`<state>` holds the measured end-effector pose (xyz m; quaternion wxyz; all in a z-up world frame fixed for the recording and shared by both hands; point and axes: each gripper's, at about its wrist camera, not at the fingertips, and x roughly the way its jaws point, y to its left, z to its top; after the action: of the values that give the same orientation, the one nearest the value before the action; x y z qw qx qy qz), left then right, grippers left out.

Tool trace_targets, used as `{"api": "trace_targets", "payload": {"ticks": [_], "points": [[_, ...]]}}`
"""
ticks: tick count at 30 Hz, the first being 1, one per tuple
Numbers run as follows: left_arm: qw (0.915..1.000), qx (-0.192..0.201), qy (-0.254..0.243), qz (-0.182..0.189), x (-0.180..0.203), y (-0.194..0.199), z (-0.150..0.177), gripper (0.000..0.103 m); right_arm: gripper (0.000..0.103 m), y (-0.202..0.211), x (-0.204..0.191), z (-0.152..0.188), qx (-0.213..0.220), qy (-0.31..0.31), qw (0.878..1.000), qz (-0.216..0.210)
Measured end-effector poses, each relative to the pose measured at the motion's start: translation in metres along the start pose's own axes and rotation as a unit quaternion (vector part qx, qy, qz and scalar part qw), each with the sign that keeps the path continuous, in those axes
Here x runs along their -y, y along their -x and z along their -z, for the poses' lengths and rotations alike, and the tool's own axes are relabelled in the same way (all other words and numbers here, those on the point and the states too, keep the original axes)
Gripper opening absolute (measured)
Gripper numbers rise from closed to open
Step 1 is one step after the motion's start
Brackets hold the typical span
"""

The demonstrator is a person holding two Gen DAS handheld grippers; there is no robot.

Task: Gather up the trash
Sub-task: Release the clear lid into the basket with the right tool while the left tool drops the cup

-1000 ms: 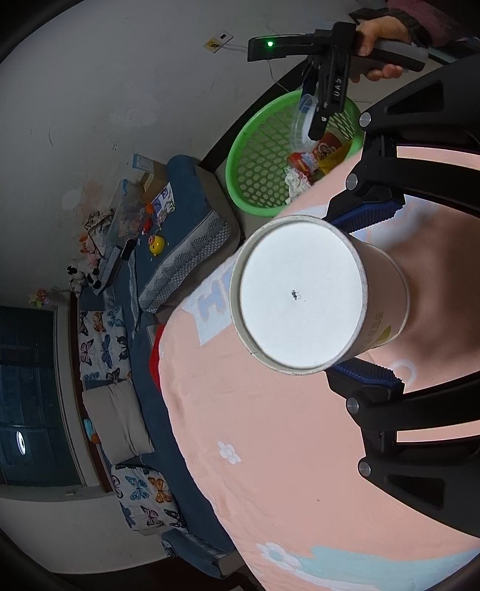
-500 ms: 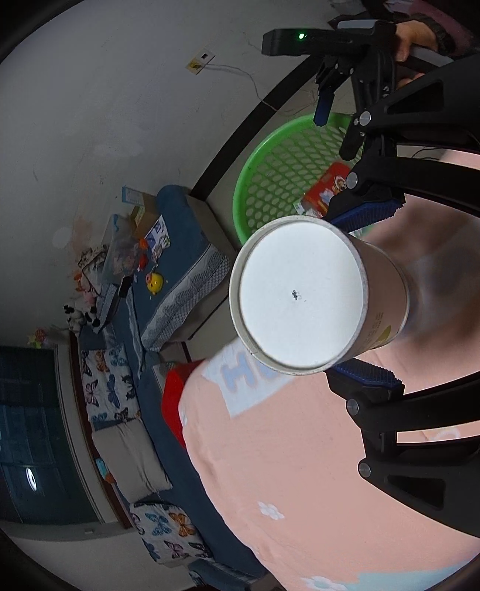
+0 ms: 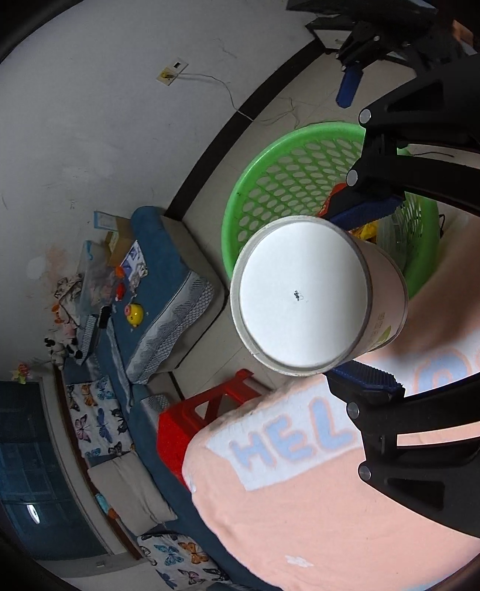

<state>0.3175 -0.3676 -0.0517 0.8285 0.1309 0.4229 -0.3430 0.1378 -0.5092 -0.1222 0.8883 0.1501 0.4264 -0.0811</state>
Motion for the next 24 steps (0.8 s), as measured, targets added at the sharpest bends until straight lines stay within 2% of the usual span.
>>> {"api": "trace_targets", "payload": {"ticks": [3, 12, 20, 24], "points": [[1.0, -0.003, -0.001, 0.0, 0.001, -0.006, -0.001, 0.073, 0.094, 0.0, 0.001, 0.004, -0.001, -0.004, 1.0, -0.002], [0.9999, 0.005, 0.009, 0.009, 0.001, -0.001, 0.003, 0.076, 0.094, 0.008, 0.001, 0.012, 0.005, -0.005, 1.0, -0.004], [0.9995, 0.022, 0.022, -0.001, -0.011, 0.047, 0.021, 0.077, 0.094, 0.026, -0.018, 0.018, 0.01, 0.007, 1.0, -0.005], [0.9986, 0.043, 0.022, -0.021, -0.023, 0.081, 0.041, 0.082, 0.094, 0.039, -0.038, 0.026, 0.015, 0.027, 1.0, 0.003]]}}
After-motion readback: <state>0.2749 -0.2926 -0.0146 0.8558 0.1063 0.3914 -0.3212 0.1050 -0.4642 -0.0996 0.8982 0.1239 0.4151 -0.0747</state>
